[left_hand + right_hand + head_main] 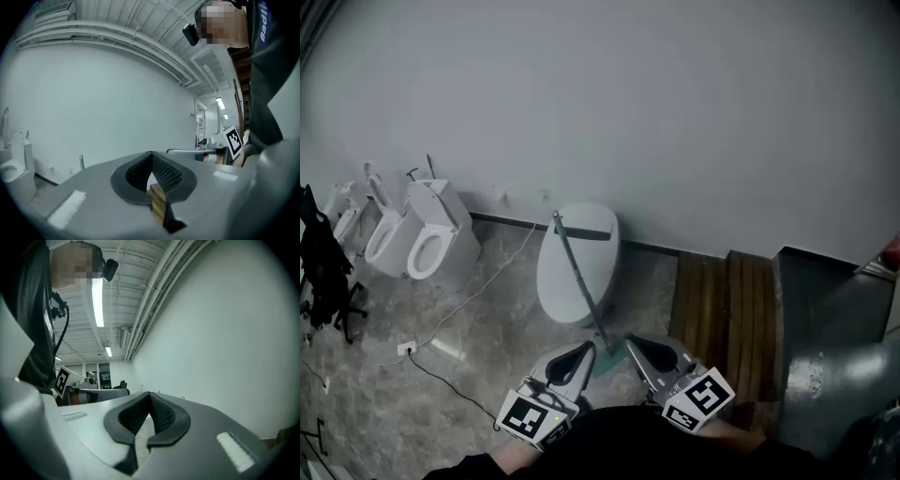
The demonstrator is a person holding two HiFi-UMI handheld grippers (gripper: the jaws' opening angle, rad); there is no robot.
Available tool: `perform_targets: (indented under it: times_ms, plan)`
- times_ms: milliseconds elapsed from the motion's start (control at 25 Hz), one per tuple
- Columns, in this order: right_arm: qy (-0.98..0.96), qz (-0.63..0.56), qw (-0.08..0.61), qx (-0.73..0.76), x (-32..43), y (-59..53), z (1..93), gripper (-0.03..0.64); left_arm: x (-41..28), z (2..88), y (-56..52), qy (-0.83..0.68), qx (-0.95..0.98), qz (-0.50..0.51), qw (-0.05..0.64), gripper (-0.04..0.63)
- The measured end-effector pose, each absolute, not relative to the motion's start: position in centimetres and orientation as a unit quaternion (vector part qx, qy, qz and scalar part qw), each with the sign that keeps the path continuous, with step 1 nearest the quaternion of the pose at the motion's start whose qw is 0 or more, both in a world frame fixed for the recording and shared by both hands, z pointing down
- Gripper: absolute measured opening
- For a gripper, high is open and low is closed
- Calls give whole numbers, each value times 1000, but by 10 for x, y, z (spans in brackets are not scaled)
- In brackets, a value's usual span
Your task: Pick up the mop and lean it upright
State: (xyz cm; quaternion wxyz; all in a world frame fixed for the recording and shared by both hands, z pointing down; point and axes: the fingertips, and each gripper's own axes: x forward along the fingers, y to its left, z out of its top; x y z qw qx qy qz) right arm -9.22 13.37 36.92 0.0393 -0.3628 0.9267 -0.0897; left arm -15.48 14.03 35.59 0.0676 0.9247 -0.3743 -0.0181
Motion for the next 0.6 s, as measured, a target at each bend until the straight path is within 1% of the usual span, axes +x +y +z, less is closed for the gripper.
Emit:
perform_targets:
  times_ms: [360, 600]
  plan:
    - [928, -88, 40, -361, -91, 129, 371, 3, -153, 358, 136, -376, 924, -15, 71, 15]
    - [926, -93, 46, -363, -84, 129, 373, 5, -154, 373, 128, -387, 918, -2, 88, 15]
